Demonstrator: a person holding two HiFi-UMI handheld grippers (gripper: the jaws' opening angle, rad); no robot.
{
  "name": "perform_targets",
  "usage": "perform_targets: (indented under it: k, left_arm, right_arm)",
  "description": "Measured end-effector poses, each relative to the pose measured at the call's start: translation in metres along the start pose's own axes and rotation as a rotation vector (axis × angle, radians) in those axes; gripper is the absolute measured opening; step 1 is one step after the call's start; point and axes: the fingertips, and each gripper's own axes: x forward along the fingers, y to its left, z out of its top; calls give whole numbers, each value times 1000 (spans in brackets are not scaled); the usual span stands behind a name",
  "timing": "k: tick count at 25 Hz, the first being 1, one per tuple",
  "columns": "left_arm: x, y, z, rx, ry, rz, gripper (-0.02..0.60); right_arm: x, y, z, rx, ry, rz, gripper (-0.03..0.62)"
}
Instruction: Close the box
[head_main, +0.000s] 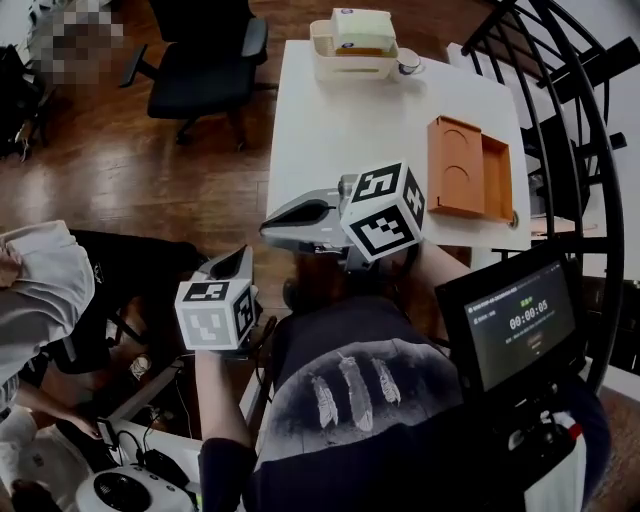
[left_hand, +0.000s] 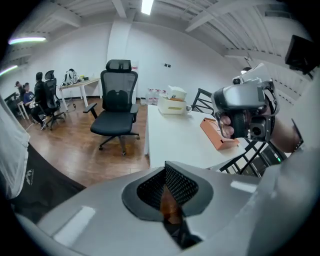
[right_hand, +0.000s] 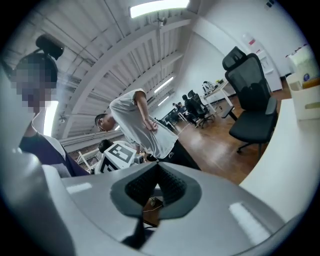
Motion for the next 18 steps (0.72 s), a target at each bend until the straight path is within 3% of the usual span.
perform_targets:
  k: [11, 18]
  left_arm:
    - [77, -160, 37, 41, 12, -6, 15]
    - [123, -215, 66, 100, 45, -51, 15]
  right_arm:
    - [-174, -27, -25, 0, -23, 7, 5]
    - [-253, -57, -23, 39, -62, -39, 5]
